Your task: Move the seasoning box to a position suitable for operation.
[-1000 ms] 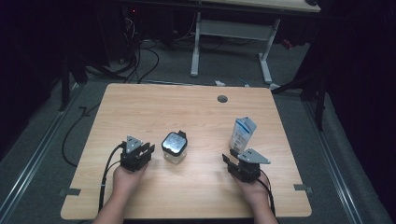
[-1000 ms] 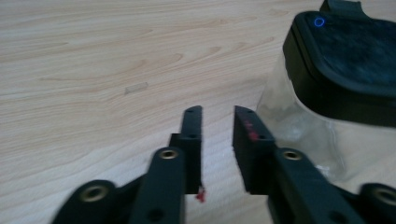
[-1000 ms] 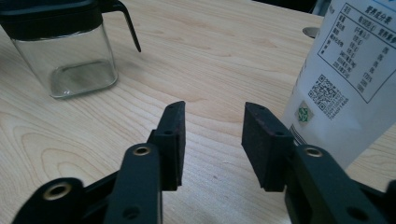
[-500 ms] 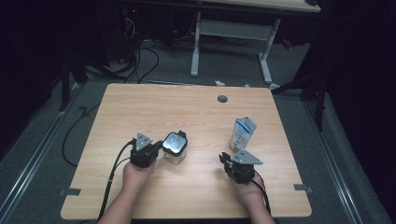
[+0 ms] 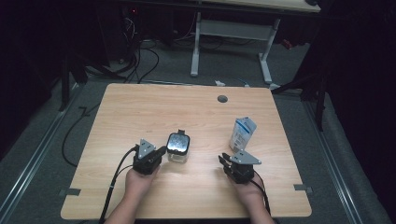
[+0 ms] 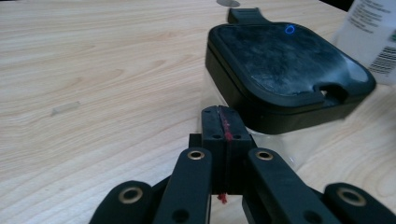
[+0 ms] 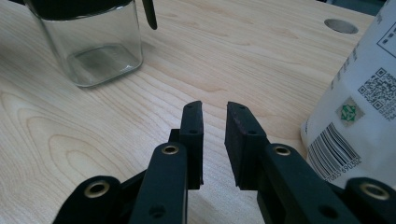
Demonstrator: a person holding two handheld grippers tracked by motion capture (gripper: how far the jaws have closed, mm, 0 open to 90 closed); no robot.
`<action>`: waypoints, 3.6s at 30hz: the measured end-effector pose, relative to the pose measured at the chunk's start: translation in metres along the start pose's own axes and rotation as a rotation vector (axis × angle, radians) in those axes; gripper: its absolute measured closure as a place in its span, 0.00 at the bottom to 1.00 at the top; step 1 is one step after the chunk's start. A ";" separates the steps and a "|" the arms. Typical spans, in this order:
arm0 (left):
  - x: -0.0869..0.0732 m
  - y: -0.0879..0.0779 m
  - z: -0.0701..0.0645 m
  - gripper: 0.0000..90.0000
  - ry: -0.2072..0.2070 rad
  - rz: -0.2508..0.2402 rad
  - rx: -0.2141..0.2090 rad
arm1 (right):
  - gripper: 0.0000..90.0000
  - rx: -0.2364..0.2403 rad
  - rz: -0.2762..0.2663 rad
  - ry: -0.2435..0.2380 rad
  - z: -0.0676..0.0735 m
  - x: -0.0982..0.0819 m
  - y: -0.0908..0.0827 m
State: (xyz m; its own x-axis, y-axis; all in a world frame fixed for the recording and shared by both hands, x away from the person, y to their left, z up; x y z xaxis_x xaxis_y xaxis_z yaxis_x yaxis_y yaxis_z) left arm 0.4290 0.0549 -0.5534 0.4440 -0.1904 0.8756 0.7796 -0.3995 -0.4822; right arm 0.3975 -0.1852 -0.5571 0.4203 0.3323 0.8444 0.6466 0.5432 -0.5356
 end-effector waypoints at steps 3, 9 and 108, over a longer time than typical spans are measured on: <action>-0.001 -0.002 -0.011 1.00 0.012 -0.005 -0.016 | 0.86 -0.001 0.003 -0.001 0.000 0.000 0.000; -0.003 -0.007 -0.038 0.98 0.018 -0.018 -0.065 | 0.85 -0.002 0.007 -0.005 0.000 -0.001 0.000; 0.003 0.034 -0.032 1.00 0.038 -0.006 -0.095 | 1.00 0.030 -0.006 0.014 -0.003 0.037 0.052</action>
State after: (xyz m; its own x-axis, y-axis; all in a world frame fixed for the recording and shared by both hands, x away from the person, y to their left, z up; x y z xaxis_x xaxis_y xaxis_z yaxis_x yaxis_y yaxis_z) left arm 0.4425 0.0118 -0.5658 0.4207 -0.2211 0.8798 0.7363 -0.4834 -0.4735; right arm 0.4487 -0.1473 -0.5535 0.4255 0.3182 0.8472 0.6295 0.5684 -0.5297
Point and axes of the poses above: each handheld gripper's, and its own axes: y roughly forward along the jaws, x roughly out of its top, z roughly to its left, the point moved 9 cm from there along y, roughly forward along the jaws, and after that the axes turned 10 degrees about x, right-handed, at the moved point
